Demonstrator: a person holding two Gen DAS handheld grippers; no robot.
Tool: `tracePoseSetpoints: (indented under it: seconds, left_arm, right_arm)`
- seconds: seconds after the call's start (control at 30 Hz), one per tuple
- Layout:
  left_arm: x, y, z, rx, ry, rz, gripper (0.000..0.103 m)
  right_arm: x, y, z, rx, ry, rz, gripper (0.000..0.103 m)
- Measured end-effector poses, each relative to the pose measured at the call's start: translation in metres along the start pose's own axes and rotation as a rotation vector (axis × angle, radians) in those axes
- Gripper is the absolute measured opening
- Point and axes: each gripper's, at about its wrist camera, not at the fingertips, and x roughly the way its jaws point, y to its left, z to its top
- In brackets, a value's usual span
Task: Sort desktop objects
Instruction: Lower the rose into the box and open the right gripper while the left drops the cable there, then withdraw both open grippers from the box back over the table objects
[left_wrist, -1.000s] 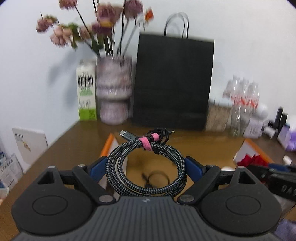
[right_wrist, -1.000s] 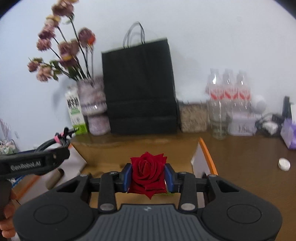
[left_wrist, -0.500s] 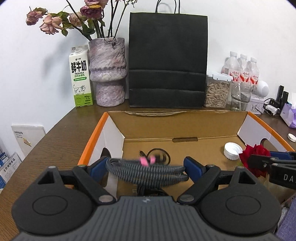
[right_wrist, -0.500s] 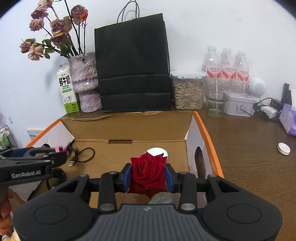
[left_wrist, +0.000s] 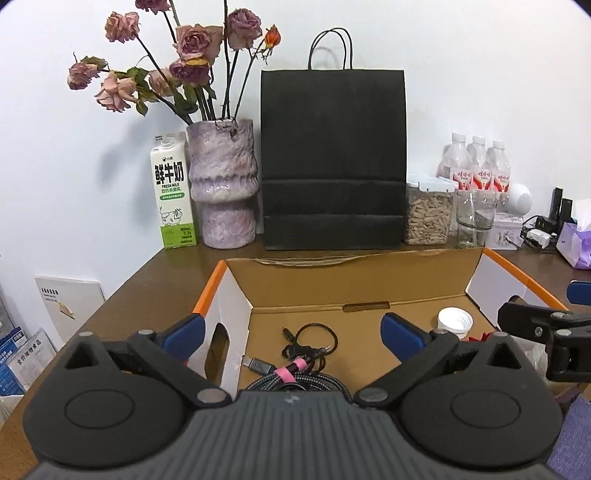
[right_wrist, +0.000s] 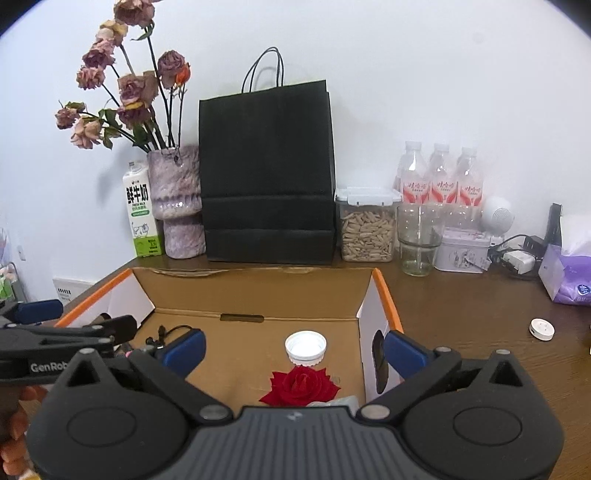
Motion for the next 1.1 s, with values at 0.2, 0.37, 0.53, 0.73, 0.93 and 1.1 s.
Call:
tracePoseSetpoints:
  seconds: [0.2, 0.37, 0.53, 0.73, 0.93, 1.1]
  left_arm:
    - [-0.006, 0.004, 0.003, -0.029, -0.027, -0.010, 0.103]
    - [-0.012, 0.004, 0.004, -0.033, -0.047, -0.009, 0.103]
    - [-0.022, 0.004, 0.009, -0.026, -0.078, -0.010, 0.103]
    - [-0.047, 0.003, 0.016, -0.026, -0.147, -0.008, 0.103]
    - [-0.073, 0.007, 0.017, -0.047, -0.174, -0.025, 0.103]
    - [-0.097, 0.009, 0.016, -0.053, -0.189, -0.042, 0.103]
  right_arm:
    - [-0.006, 0.000, 0.001, -0.002, -0.016, -0.001, 0.103]
    - [-0.009, 0.000, 0.001, -0.003, -0.023, -0.004, 0.103]
    - [-0.018, 0.000, 0.004, -0.011, -0.044, -0.007, 0.103]
    - [-0.038, 0.004, 0.009, -0.038, -0.079, -0.010, 0.103]
    - [-0.065, 0.012, 0.012, -0.051, -0.110, 0.011, 0.103]
    - [-0.095, 0.017, 0.008, -0.060, -0.124, 0.036, 0.103]
